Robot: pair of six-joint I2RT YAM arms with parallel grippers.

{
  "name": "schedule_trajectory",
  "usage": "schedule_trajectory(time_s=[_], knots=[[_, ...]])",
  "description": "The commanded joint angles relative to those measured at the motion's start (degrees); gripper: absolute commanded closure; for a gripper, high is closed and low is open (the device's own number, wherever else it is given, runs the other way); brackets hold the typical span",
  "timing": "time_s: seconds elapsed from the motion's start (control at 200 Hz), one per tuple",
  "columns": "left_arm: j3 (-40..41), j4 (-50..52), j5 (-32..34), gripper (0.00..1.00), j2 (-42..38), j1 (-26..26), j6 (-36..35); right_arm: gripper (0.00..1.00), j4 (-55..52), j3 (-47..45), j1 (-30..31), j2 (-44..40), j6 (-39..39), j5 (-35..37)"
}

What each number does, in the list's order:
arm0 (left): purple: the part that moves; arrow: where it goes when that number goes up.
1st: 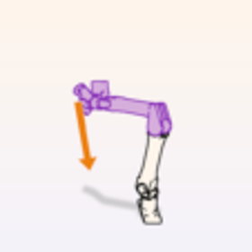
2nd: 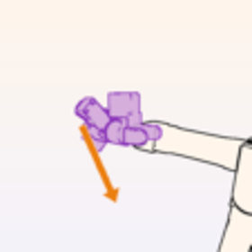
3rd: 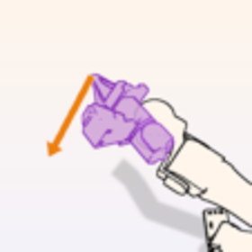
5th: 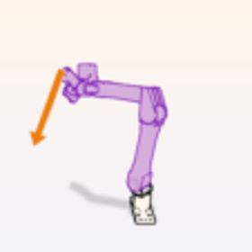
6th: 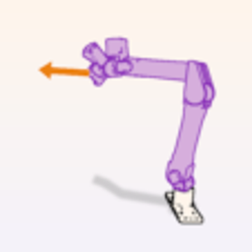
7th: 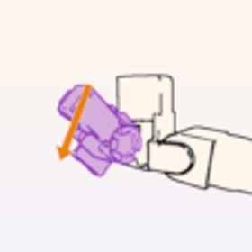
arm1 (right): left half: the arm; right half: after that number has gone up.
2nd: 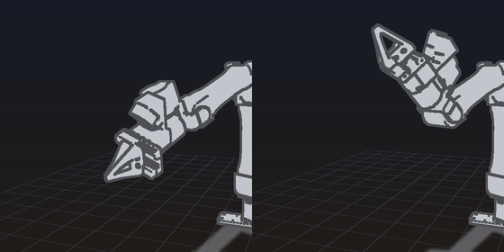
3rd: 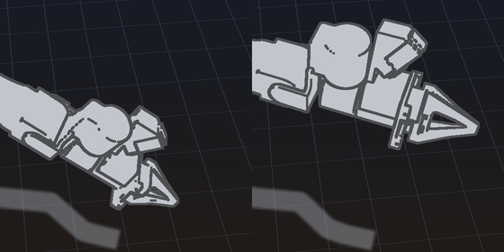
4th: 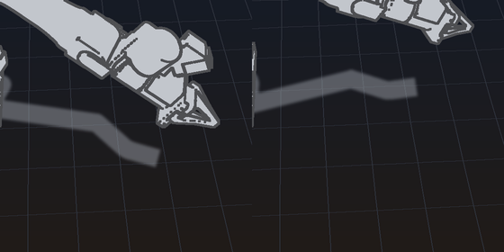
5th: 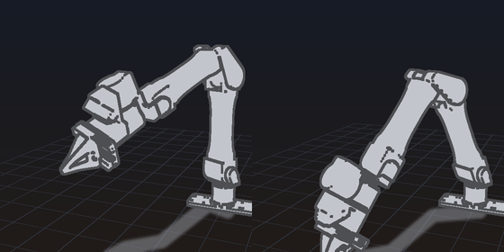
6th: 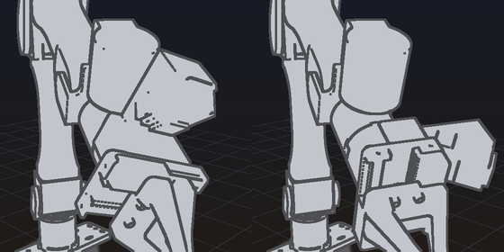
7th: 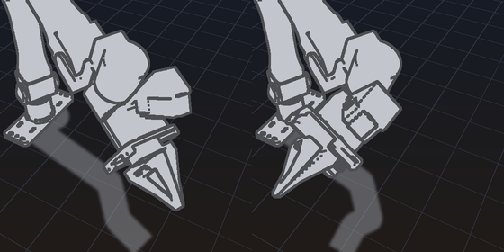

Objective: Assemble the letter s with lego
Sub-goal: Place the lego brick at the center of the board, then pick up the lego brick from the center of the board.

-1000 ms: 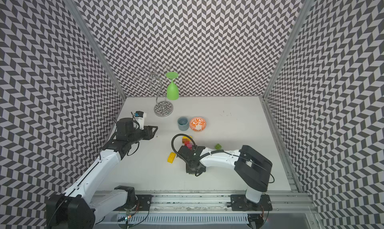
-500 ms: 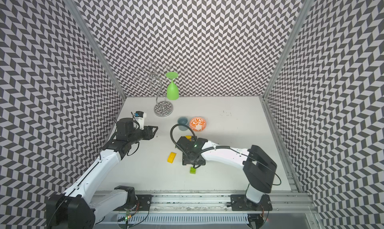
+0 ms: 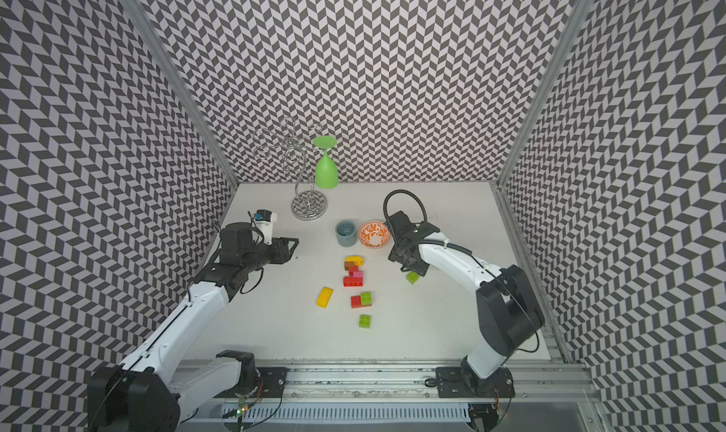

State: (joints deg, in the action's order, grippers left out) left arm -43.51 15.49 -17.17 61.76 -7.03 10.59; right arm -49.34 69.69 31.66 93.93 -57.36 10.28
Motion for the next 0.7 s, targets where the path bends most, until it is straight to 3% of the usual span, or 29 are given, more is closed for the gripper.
schedule_trajectory(time_s=[0.0, 0.346, 0.696], knots=[[0.3, -0.5, 0.6, 0.46, -0.9, 0.4, 0.2, 0.23, 4.0, -2.3, -1.7, 0.6, -2.8, -1.4], [0.3, -0.6, 0.2, 0.46, -0.7, 0.4, 0.3, 0.28, 8.5, -6.4, -3.5, 5.0, -2.7, -5.5], [0.3, -0.6, 0.0, 0.46, -0.4, 0.4, 0.4, 0.45, 10.7, -9.6, -3.5, 4.6, -3.3, -5.8]])
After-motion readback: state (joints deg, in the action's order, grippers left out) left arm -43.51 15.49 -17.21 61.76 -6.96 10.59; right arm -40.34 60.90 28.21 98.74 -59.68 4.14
